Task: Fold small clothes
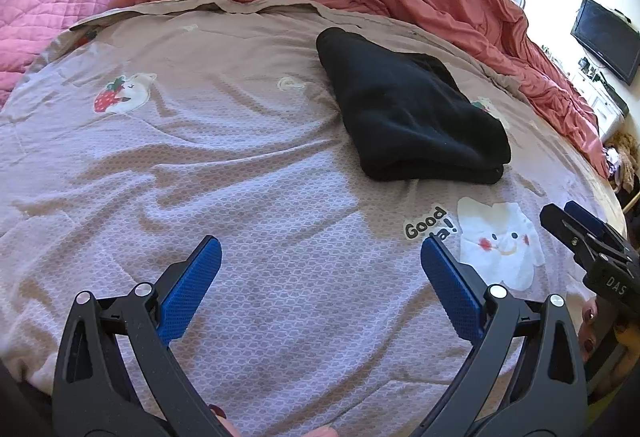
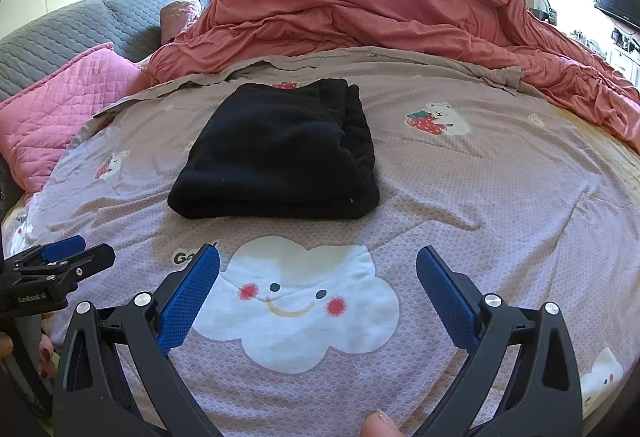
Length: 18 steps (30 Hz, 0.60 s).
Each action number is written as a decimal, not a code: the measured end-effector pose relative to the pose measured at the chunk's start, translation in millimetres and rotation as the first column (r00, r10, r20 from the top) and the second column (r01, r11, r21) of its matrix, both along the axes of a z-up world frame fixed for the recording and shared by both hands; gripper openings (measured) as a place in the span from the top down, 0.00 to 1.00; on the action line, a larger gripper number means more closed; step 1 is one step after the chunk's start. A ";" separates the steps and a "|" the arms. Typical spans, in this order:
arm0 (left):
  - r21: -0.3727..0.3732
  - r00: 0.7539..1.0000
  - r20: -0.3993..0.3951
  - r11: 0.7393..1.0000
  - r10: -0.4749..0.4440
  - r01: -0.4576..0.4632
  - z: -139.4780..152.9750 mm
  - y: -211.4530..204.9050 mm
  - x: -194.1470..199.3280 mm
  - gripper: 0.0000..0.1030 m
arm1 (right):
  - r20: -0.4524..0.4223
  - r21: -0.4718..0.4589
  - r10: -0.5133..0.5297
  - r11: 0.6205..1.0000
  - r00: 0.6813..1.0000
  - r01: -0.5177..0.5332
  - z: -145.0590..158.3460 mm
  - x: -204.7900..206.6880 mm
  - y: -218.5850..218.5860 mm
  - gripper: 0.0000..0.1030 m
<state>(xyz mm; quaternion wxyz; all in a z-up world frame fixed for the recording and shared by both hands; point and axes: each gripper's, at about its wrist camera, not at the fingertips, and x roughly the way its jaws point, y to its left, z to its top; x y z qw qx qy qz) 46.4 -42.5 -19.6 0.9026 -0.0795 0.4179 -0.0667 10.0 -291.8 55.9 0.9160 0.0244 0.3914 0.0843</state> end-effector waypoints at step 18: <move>0.012 1.000 0.002 1.000 0.004 -0.005 1.6 -0.7 -0.1 0.09 | -0.007 -0.011 0.005 1.000 1.000 -0.006 -0.5 -1.9 3.3 0.05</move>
